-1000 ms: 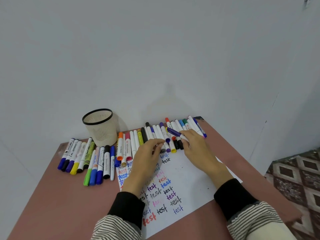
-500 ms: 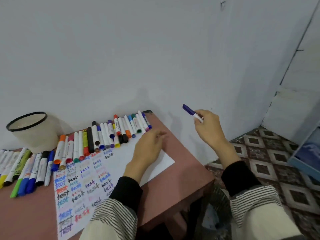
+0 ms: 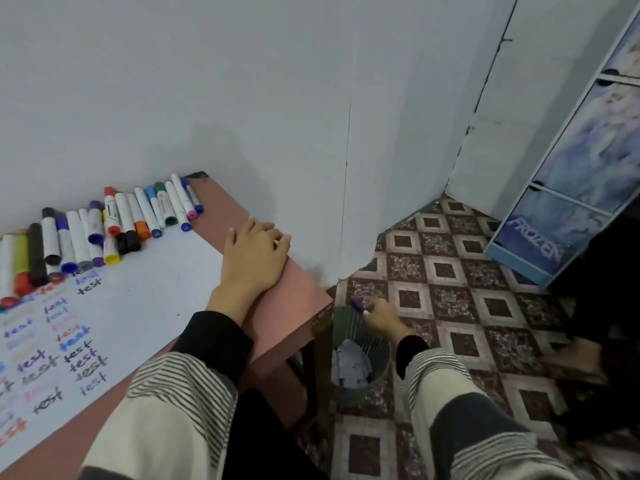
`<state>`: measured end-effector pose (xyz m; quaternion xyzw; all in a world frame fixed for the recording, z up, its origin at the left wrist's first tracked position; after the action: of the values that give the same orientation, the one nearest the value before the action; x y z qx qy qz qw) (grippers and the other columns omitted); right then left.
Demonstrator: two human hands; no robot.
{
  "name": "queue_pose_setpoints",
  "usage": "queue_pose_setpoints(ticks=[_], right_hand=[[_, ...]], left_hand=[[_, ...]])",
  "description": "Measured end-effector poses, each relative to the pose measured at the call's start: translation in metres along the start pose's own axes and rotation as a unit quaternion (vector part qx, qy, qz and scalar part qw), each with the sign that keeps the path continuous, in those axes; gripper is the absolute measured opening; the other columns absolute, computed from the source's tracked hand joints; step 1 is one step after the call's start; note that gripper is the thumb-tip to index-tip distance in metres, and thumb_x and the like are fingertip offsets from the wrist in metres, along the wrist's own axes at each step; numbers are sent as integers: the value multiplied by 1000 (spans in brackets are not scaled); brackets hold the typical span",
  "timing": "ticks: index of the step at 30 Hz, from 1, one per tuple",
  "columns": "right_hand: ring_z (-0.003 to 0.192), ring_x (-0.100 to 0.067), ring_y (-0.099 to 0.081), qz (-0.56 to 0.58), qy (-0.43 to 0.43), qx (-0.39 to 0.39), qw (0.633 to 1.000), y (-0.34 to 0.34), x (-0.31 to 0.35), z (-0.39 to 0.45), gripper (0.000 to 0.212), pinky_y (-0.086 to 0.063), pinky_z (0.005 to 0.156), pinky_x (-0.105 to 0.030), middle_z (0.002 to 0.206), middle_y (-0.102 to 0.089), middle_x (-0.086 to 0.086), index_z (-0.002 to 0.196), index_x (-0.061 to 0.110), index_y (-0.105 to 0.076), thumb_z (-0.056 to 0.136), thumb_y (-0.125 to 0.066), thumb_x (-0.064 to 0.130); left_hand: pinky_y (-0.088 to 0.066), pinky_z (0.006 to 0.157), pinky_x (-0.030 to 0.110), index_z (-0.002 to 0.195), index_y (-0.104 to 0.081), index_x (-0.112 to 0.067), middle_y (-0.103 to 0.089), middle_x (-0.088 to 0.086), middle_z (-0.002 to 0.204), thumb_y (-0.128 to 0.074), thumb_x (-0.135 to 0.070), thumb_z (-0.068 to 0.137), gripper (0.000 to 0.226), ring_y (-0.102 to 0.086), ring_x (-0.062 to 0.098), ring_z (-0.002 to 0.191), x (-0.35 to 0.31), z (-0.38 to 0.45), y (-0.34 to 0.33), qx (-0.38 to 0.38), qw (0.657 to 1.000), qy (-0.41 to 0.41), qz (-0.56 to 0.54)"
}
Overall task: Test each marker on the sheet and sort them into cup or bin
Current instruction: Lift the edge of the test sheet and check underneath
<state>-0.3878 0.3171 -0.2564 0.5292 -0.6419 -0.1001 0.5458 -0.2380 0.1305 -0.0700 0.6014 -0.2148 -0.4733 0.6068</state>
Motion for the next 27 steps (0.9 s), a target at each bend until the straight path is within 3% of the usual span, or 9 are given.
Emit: queue_pose_setpoints(ticks=[4,7,9,11,13,15,18,21,27], right_hand=[[94,-32,-58,2,-26,9,1000,-19,-13,-2,24,-47,76,-36,106,-61,-21,113,-5,-59,96,-52,10],[96,-34,-60,27,-38,-6,999,-21,-13,-1,22,-50,81,-40,108,-63,-24,108,-9,-60,93,-55,6],[95,-35,-60,53,-45,-18,997,-21,-15,0,22,-50,77,-41,108,-63,-24,108,-11,-60,91,-51,-1],[90,-29,-56,86,-34,-20,996,-20,-11,-1,29,-46,67,-33,109,-60,-20,119,-7,-54,91,-46,-2],[88,-25,-54,121,0,-36,992,-15,3,-3,35,-43,64,-29,115,-59,-16,127,-2,-51,92,-45,0],[96,-24,-58,152,45,-78,984,-1,27,-10,34,-47,74,-30,122,-61,-16,126,2,-55,94,-46,-1],[105,-16,-57,192,140,-133,962,32,84,-30,28,-45,84,-20,118,-62,-6,122,6,-59,98,-47,4],[99,-9,-57,215,237,-152,935,66,151,-53,21,-40,75,-4,109,-64,0,116,11,-62,99,-49,10],[88,2,-57,204,353,-115,906,75,278,-86,22,-40,66,0,103,-64,3,114,17,-63,99,-47,12]], left_hand=[[-9,118,49,127,-62,-20,-46,0,147,-29,-40,104,45,-18,22,147,1,0,1,-12,1000,-3,-3],[-10,118,49,124,-64,-20,-50,-1,144,-30,-40,103,45,-20,21,146,2,0,1,-19,1000,-4,-6],[-13,117,49,118,-67,-19,-56,-1,136,-33,-38,103,41,-28,22,143,3,1,0,-33,999,-8,-24],[-27,113,46,107,-70,-18,-65,-1,116,-39,-33,102,34,-48,22,124,3,1,4,-73,994,-18,-75],[-41,91,33,104,-71,-17,-67,-1,103,-44,-26,101,28,-55,14,95,4,-1,11,-118,982,-16,-144],[-39,77,21,109,-70,-13,-67,-3,104,-47,-21,100,27,-55,7,92,4,-3,19,-143,967,10,-210],[-37,79,13,113,-68,-11,-64,-6,105,-49,-17,99,24,-55,6,99,12,-6,32,-181,941,58,-279],[-36,81,11,112,-67,-13,-62,-7,106,-50,-16,98,23,-54,5,100,30,-11,47,-198,932,99,-289],[-39,84,21,112,-66,-14,-66,0,113,-49,-17,99,22,-54,9,102,94,-33,89,-245,934,136,-224]])
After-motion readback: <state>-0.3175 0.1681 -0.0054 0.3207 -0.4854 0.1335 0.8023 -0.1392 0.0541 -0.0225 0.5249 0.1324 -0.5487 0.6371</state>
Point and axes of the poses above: each hand's wrist, its own z-axis towards the middle knuckle, its own y-axis out of the back of the hand, x = y × z, the point moved 3 cm from there along z, towards the middle knuckle
